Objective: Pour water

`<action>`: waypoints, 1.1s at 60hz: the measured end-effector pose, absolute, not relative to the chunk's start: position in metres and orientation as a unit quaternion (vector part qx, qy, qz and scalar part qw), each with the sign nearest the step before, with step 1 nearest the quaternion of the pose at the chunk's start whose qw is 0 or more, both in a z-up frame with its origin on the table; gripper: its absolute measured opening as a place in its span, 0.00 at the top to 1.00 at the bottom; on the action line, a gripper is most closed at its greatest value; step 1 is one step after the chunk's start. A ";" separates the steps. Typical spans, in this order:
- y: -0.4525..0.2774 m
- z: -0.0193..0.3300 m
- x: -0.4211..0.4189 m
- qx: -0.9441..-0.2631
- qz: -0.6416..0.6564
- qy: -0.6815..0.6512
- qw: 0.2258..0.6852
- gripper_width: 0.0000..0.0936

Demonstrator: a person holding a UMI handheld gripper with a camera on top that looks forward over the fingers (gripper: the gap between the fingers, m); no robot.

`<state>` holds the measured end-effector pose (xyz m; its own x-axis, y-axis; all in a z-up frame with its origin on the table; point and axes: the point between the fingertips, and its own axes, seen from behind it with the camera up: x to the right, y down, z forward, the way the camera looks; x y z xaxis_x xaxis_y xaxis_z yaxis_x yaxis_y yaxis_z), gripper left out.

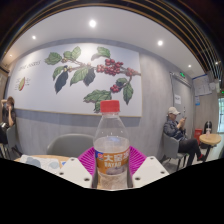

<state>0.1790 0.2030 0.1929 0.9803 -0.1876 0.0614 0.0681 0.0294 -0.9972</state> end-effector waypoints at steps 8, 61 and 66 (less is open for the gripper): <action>0.208 0.142 0.194 -0.714 -0.047 0.051 0.697 0.58; 0.021 0.130 0.121 -0.762 -0.035 -0.010 0.647 0.09; -0.019 0.125 0.102 -0.767 -0.016 0.003 0.642 0.08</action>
